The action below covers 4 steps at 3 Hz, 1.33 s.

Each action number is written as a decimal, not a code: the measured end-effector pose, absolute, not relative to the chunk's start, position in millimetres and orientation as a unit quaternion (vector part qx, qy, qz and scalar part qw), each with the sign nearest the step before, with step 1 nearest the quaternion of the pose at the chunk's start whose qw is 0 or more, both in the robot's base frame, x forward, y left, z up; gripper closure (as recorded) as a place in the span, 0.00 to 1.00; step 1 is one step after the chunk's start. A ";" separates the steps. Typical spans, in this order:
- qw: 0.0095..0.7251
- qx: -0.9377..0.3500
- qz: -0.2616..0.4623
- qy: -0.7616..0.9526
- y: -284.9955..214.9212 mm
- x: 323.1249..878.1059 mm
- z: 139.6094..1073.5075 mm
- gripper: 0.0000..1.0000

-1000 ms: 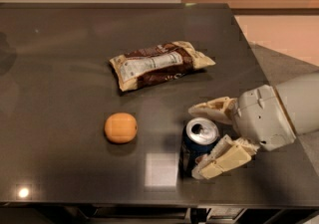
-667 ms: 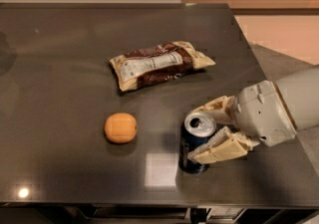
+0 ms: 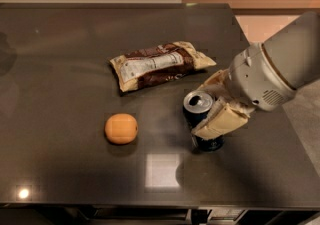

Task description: Knock pepsi can over

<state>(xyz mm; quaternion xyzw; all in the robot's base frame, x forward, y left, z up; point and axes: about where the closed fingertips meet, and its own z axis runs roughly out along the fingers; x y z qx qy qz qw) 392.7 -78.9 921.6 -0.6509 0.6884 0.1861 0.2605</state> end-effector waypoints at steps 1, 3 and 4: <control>0.204 -0.669 0.131 0.702 -84.9 409.9 928.9 1.00; 0.078 -0.686 0.026 0.723 -118.2 440.2 903.4 0.82; 0.045 -0.687 0.000 0.725 -128.5 447.3 892.8 0.59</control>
Offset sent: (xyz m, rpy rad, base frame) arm 0.0616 -0.0593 -0.0161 -0.6254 0.0411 -0.0242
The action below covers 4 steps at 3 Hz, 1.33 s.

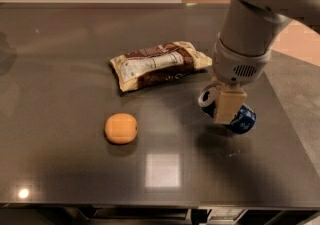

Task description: Knock pepsi can over

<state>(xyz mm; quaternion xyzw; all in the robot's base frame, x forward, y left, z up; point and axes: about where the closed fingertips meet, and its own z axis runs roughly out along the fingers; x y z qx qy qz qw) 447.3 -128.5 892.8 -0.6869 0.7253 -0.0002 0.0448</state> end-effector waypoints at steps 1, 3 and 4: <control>0.028 -0.690 -0.007 0.723 -130.6 449.4 883.5 0.36; 0.010 -0.698 -0.008 0.716 -130.1 448.1 871.9 0.00; 0.010 -0.698 -0.008 0.716 -130.1 448.2 871.9 0.00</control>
Offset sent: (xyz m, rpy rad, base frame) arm -0.0040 -0.0038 -0.0238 -0.0822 0.0707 0.0325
